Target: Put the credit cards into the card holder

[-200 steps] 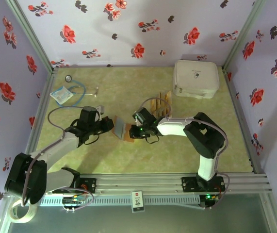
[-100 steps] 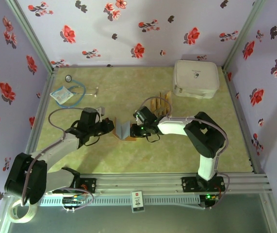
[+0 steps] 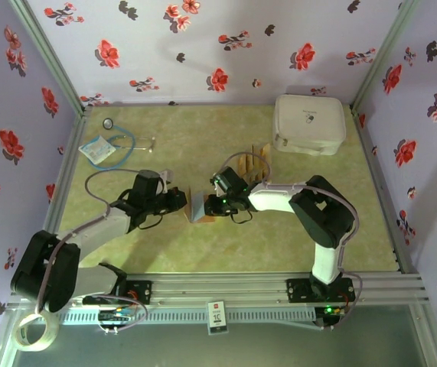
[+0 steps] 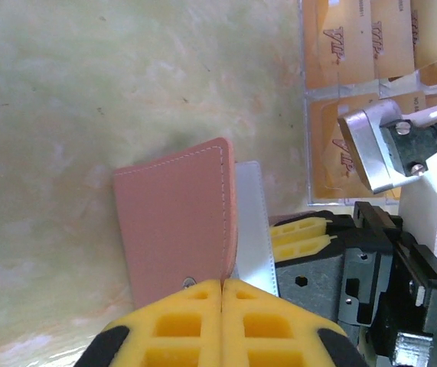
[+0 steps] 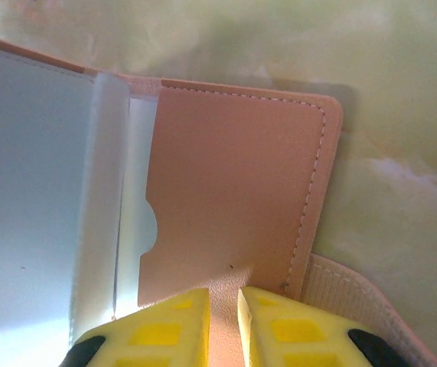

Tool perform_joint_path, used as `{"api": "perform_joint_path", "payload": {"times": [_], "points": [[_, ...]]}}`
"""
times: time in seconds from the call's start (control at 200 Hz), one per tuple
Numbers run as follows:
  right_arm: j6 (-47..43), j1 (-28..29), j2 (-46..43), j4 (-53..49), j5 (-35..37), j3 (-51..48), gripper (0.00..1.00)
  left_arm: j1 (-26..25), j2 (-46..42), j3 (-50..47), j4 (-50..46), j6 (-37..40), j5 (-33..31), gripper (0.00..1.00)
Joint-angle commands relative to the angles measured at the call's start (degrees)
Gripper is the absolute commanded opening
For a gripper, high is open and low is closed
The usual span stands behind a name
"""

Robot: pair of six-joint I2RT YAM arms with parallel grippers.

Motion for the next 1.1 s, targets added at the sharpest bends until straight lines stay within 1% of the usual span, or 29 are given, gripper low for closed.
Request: {"api": "perform_joint_path", "payload": {"times": [0.0, 0.165, 0.265, 0.37, 0.465, 0.745, 0.835, 0.98, 1.095], "points": [[-0.84, -0.48, 1.95, -1.92, 1.14, -0.21, 0.18, -0.43, 0.35, 1.1, -1.22, -0.47, -1.34, 0.0], [-2.21, -0.94, -1.28, -4.84, 2.62, -0.34, 0.19, -0.44, -1.23, 1.67, -6.78, 0.15, -7.08, 0.0], [-3.07, -1.52, -3.26, -6.47, 3.49, -0.71, 0.23, -0.44, -1.78, 1.92, -8.73, 0.75, -8.84, 0.0], [-3.66, -2.33, -5.35, -7.74, 4.43, -1.48, 0.27, -0.48, -2.0, 1.91, -9.37, 1.07, -9.57, 0.0], [-3.8, -3.04, -7.04, -8.13, 5.08, -2.42, 0.28, -0.47, -2.14, 1.89, -10.0, 1.44, -10.05, 0.0], [-3.55, -3.99, -8.49, -8.16, 5.42, -3.85, 0.29, -0.47, -2.55, 2.32, -11.06, 2.5, -10.78, 0.0], [-3.09, -3.94, -8.74, -7.67, 4.22, -3.94, 0.28, -0.5, -2.69, 2.1, -10.89, 2.32, -10.62, 0.0], [-3.03, -2.71, -11.04, -9.07, 3.86, -1.19, 0.27, -0.44, -3.08, 1.42, -10.2, 2.01, -10.67, 0.0], [-3.63, -0.88, -10.16, -11.03, 4.13, 2.42, 0.26, -0.46, -3.14, 0.87, -9.58, 1.44, -10.85, 0.0]]}}
